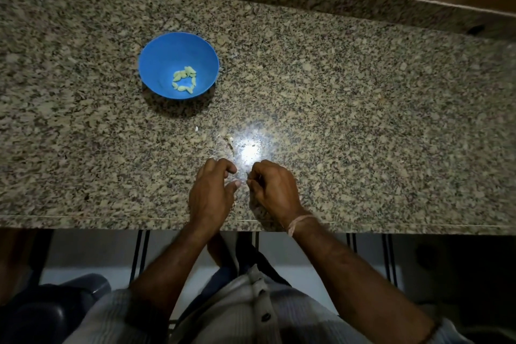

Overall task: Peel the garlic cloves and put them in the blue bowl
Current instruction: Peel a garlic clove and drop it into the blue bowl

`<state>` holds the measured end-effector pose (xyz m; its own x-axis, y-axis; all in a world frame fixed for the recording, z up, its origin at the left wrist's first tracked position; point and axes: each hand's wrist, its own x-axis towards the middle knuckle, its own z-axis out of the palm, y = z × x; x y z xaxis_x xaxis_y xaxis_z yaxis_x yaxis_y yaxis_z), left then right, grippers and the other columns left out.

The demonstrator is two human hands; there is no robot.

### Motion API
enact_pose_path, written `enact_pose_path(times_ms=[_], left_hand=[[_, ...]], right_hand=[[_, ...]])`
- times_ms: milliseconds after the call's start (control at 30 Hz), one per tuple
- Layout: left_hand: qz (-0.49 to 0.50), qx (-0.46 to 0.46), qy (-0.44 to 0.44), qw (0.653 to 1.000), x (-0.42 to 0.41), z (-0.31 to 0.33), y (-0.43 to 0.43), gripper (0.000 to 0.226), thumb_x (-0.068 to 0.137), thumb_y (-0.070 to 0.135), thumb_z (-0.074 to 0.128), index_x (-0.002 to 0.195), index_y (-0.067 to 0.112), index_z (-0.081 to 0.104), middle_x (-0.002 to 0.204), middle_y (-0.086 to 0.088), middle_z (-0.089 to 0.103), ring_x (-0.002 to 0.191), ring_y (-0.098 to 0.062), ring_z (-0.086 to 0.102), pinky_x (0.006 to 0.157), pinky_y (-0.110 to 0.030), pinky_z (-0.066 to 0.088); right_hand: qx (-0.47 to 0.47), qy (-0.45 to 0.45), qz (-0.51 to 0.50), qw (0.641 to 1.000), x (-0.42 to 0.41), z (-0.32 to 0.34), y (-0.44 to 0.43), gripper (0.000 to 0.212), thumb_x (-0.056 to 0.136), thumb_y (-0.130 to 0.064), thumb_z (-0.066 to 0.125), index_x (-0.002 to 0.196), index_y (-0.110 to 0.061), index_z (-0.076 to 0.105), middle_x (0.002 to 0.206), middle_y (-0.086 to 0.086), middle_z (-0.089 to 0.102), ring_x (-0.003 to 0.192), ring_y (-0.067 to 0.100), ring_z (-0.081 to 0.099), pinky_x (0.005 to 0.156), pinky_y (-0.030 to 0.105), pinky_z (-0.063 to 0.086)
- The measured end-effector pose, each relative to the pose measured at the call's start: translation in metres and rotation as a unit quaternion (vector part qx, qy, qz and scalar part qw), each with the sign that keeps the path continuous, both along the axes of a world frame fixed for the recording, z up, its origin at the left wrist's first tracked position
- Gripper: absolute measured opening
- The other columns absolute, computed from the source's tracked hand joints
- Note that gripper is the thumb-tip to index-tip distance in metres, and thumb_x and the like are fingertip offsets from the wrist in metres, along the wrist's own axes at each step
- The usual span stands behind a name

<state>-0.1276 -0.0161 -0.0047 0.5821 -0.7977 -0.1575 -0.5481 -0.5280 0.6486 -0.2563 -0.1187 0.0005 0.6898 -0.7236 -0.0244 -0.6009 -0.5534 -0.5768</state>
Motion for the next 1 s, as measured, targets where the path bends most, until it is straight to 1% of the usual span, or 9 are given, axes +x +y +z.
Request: enact_pose_path(times_ms=[133, 267, 333, 400, 567, 633, 767, 867, 1000], left_hand=[[0.015, -0.029, 0.041, 0.999, 0.000, 0.000, -0.002, 0.012, 0.093, 0.030, 0.073, 0.101, 0.035, 0.066, 0.099, 0.016, 0.060, 0.100, -0.014, 0.062, 0.070, -0.035, 0.053], [0.075, -0.060, 0.167, 0.981, -0.001, 0.008, -0.008, 0.009, 0.092, 0.027, 0.075, 0.084, 0.029, 0.073, 0.077, 0.013, 0.073, 0.074, -0.003, 0.070, 0.069, -0.040, 0.061], [0.106, -0.053, 0.180, 0.976, -0.001, 0.009, -0.008, 0.014, 0.091, 0.028, 0.077, 0.078, 0.026, 0.074, 0.070, 0.011, 0.073, 0.068, -0.005, 0.070, 0.067, -0.043, 0.061], [0.103, -0.025, 0.167, 0.980, 0.000, 0.011, -0.008, 0.021, 0.094, 0.033, 0.074, 0.075, 0.024, 0.074, 0.068, 0.010, 0.073, 0.066, -0.008, 0.070, 0.065, -0.043, 0.059], [0.067, -0.016, 0.125, 0.990, 0.000, 0.022, -0.013, 0.023, 0.096, 0.040, 0.069, 0.076, 0.027, 0.070, 0.070, 0.011, 0.071, 0.067, -0.008, 0.067, 0.061, -0.032, 0.053], [0.069, 0.001, 0.131, 0.989, 0.002, 0.021, -0.017, 0.026, 0.095, 0.041, 0.070, 0.074, 0.025, 0.070, 0.068, 0.010, 0.070, 0.065, -0.010, 0.067, 0.061, -0.031, 0.051], [0.142, -0.019, 0.390, 0.910, 0.010, 0.017, -0.025, 0.033, 0.087, 0.035, 0.076, 0.062, 0.015, 0.069, 0.058, -0.004, 0.062, 0.057, -0.021, 0.053, 0.061, -0.035, 0.045], [0.153, 0.044, 0.477, 0.864, 0.016, 0.017, -0.028, 0.033, 0.094, 0.028, 0.074, 0.066, 0.011, 0.070, 0.057, -0.007, 0.059, 0.053, -0.018, 0.045, 0.051, -0.025, 0.033], [0.032, -0.034, 0.241, 0.969, 0.012, 0.025, -0.028, 0.026, 0.096, 0.025, 0.070, 0.072, 0.014, 0.067, 0.063, 0.002, 0.065, 0.059, -0.014, 0.057, 0.057, -0.027, 0.044]], right_hand=[[0.110, -0.028, -0.105, 0.988, 0.003, 0.004, 0.000, 0.013, 0.085, -0.018, 0.079, 0.075, -0.016, 0.070, 0.071, -0.005, 0.071, 0.066, 0.015, 0.067, 0.061, 0.034, 0.054], [0.426, -0.193, -0.222, 0.856, 0.004, 0.010, 0.011, 0.010, 0.092, -0.009, 0.079, 0.090, 0.001, 0.078, 0.072, 0.012, 0.074, 0.063, 0.021, 0.069, 0.071, 0.041, 0.062], [0.491, -0.251, -0.261, 0.792, 0.004, 0.010, 0.022, 0.010, 0.094, 0.000, 0.073, 0.097, 0.009, 0.075, 0.074, 0.019, 0.072, 0.064, 0.023, 0.066, 0.078, 0.050, 0.061], [0.506, -0.255, -0.270, 0.778, 0.004, 0.012, 0.026, 0.011, 0.095, -0.001, 0.073, 0.099, 0.009, 0.074, 0.075, 0.019, 0.073, 0.066, 0.023, 0.068, 0.081, 0.052, 0.061], [0.481, -0.201, -0.217, 0.825, -0.002, 0.015, 0.012, 0.029, 0.100, -0.021, 0.072, 0.088, 0.005, 0.072, 0.073, 0.014, 0.071, 0.064, 0.024, 0.064, 0.070, 0.042, 0.057], [0.398, -0.171, -0.180, 0.883, 0.000, 0.018, 0.008, 0.032, 0.098, -0.033, 0.072, 0.078, -0.008, 0.072, 0.071, 0.006, 0.073, 0.065, 0.023, 0.069, 0.069, 0.042, 0.059], [0.214, -0.136, -0.121, 0.960, 0.001, 0.020, 0.002, 0.027, 0.097, -0.027, 0.072, 0.072, -0.020, 0.068, 0.062, -0.009, 0.064, 0.058, 0.005, 0.059, 0.057, 0.018, 0.042], [0.093, -0.093, -0.054, 0.990, 0.001, 0.017, -0.003, 0.024, 0.098, -0.022, 0.066, 0.074, -0.018, 0.063, 0.063, -0.007, 0.058, 0.057, 0.010, 0.051, 0.056, 0.024, 0.034], [0.235, -0.066, -0.072, 0.967, 0.005, 0.017, -0.006, 0.033, 0.103, -0.021, 0.059, 0.070, -0.018, 0.056, 0.059, -0.004, 0.053, 0.056, 0.013, 0.048, 0.055, 0.031, 0.037]])
